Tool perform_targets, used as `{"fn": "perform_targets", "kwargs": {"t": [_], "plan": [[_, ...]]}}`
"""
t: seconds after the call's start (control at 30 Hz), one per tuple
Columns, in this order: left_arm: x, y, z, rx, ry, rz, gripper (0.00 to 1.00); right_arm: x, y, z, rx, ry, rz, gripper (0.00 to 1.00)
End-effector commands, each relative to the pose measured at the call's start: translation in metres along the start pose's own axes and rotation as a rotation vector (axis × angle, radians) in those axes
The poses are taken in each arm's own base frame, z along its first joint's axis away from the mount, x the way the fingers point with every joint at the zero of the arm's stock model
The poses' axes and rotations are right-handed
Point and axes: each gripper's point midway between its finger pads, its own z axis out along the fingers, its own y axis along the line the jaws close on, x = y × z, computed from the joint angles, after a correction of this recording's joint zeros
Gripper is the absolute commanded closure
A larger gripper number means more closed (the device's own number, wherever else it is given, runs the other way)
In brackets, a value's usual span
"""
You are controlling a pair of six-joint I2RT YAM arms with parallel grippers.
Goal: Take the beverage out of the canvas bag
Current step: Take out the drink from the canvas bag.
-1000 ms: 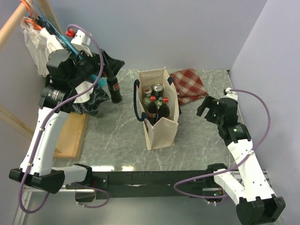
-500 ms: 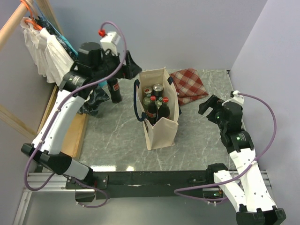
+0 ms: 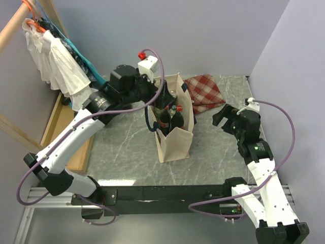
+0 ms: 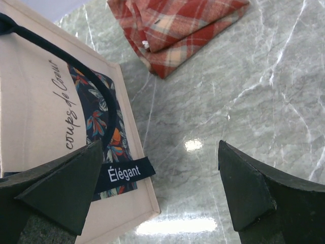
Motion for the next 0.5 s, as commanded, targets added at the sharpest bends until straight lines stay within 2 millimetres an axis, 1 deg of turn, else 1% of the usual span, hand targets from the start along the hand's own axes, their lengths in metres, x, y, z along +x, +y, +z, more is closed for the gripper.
{"fn": "perform_targets", "kwargs": {"t": [0.0,0.03,0.07,0.1,0.17,0.2,0.3,0.37,0.4,0.47], "plan": [[-0.001,-0.01,0.01,-0.063,-0.054,0.064,0.04,-0.002,0.003,0.001,-0.019,-0.004,-0.021,0.0],[0.0,-0.006,0.013,-0.107,-0.061,0.071,0.04,-0.002,0.004,0.001,-0.021,-0.004,-0.022,0.0],[0.003,-0.009,0.019,-0.111,-0.057,0.081,0.04,-0.001,0.005,0.001,-0.029,0.001,-0.022,0.0],[0.006,-0.017,0.022,-0.101,-0.051,0.095,0.03,-0.001,0.004,0.002,-0.028,0.003,-0.025,0.0],[0.008,-0.018,0.029,-0.121,-0.043,0.107,0.04,-0.001,0.003,0.002,-0.022,0.004,-0.024,0.0],[0.012,-0.023,0.032,-0.114,-0.033,0.116,0.04,-0.001,0.002,0.002,-0.016,0.003,-0.025,0.0],[0.02,-0.029,0.041,-0.116,-0.01,0.133,0.04,-0.001,0.0,0.001,-0.004,0.0,-0.029,0.0],[0.026,-0.027,0.048,-0.133,0.007,0.138,0.04,-0.001,-0.001,0.001,0.0,0.0,-0.032,0.0],[0.028,-0.03,0.049,-0.133,0.013,0.145,0.04,0.0,-0.002,0.002,0.004,0.003,-0.033,0.0],[0.032,-0.027,0.054,-0.157,0.025,0.152,0.04,0.001,-0.002,0.003,0.003,0.009,-0.034,0.0]]}}
